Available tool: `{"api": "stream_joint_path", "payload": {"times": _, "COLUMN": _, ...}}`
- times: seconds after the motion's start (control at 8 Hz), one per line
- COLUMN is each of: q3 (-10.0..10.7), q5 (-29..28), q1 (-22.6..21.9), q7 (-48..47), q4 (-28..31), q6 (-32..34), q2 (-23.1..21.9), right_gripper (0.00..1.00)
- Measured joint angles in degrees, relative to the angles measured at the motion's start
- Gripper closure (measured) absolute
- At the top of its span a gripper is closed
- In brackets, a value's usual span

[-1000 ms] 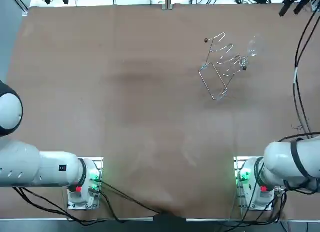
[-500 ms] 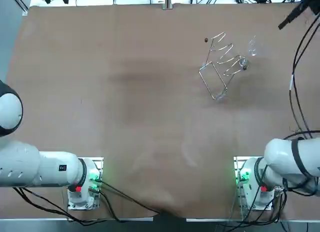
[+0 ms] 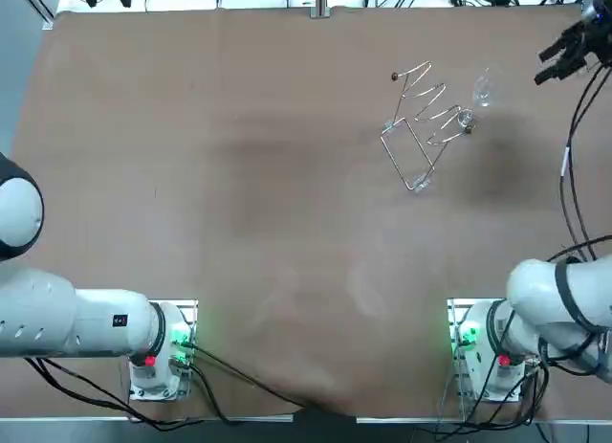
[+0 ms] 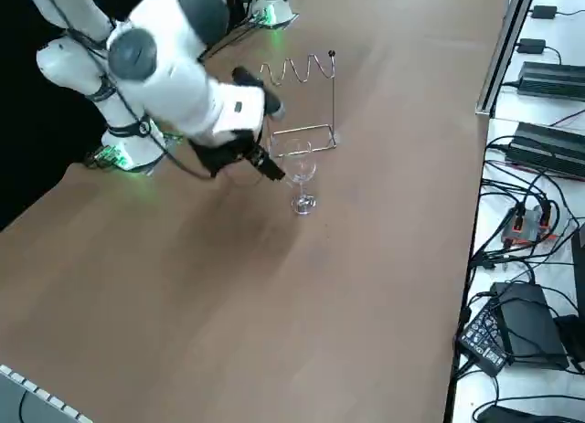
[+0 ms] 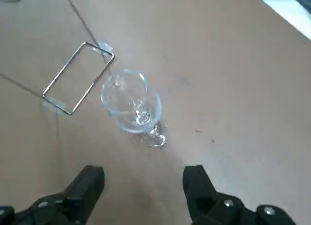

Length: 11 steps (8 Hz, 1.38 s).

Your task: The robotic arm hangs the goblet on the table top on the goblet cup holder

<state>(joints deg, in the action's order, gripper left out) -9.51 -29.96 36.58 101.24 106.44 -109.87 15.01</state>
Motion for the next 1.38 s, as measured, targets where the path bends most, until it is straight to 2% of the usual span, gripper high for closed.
{"api": "stream_joint_path", "payload": {"times": 0.38, "q3": 0.0, "q5": -6.9, "q1": 1.2, "q7": 15.7, "q4": -0.2, "q6": -1.2, "q2": 7.2, "right_gripper": 0.0}}
{"api": "stream_joint_path", "payload": {"times": 0.75, "q3": 0.0, "q5": -9.9, "q1": 1.8, "q7": 27.0, "q4": -3.1, "q6": -1.4, "q2": 15.1, "right_gripper": 0.0}}
{"api": "stream_joint_path", "payload": {"times": 1.0, "q3": 0.0, "q5": -11.0, "q1": 2.4, "q7": 30.3, "q4": -5.0, "q6": -0.5, "q2": 19.6, "right_gripper": 0.0}}
{"api": "stream_joint_path", "payload": {"times": 1.38, "q3": -0.5, "q5": -14.1, "q1": 2.5, "q7": 32.9, "q4": -5.7, "q6": 0.0, "q2": 23.9, "right_gripper": 0.0}}
